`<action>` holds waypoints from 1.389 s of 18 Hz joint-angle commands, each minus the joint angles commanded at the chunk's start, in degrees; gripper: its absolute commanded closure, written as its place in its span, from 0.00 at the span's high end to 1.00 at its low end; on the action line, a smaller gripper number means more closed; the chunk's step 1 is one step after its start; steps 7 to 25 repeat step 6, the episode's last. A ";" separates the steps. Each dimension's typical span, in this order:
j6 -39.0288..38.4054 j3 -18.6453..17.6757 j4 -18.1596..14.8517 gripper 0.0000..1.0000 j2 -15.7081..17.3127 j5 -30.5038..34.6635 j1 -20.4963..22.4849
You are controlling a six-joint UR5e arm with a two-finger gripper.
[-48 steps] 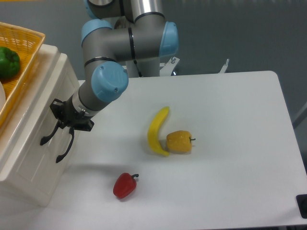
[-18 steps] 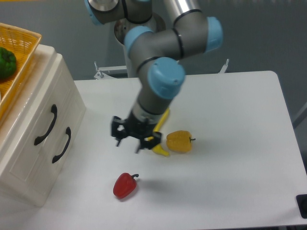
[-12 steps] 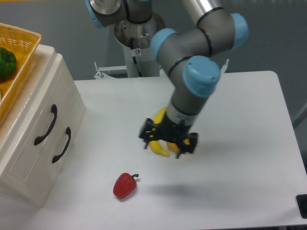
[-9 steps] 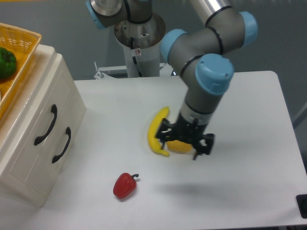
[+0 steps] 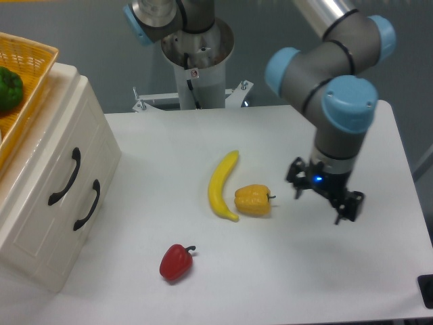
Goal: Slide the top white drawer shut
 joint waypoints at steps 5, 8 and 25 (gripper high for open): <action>4.39 2.11 -0.96 1.00 -4.04 0.79 1.24; 4.57 2.38 -1.23 1.00 -4.66 0.79 1.33; 4.57 2.38 -1.23 1.00 -4.66 0.79 1.33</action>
